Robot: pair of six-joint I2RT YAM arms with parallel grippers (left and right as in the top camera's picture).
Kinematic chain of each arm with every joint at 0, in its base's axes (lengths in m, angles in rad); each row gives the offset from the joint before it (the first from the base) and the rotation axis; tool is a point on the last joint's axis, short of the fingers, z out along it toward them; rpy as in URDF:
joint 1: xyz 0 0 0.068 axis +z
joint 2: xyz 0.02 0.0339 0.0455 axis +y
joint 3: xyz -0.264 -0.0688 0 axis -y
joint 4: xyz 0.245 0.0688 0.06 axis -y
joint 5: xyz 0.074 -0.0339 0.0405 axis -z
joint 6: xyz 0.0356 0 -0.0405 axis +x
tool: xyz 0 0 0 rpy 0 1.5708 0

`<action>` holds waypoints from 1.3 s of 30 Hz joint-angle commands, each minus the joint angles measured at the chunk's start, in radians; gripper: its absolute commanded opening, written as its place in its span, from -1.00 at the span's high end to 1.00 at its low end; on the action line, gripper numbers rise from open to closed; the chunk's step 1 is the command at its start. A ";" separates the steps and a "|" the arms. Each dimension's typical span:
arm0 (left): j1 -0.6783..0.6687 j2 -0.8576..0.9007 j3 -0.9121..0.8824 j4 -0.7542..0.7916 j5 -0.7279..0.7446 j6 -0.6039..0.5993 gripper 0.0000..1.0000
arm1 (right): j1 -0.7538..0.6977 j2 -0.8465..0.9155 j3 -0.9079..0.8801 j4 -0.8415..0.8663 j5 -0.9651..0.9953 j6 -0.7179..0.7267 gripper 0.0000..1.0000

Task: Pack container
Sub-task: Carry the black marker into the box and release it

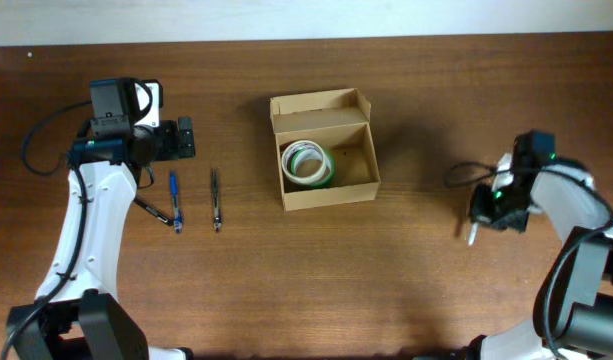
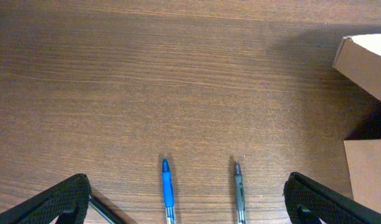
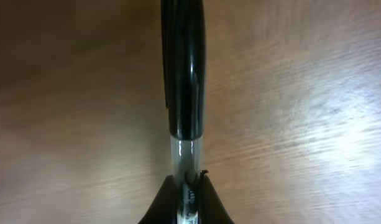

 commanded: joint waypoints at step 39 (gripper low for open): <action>0.003 0.006 0.017 0.000 0.011 0.016 -0.99 | 0.811 0.414 0.930 -0.424 0.051 -1.236 0.92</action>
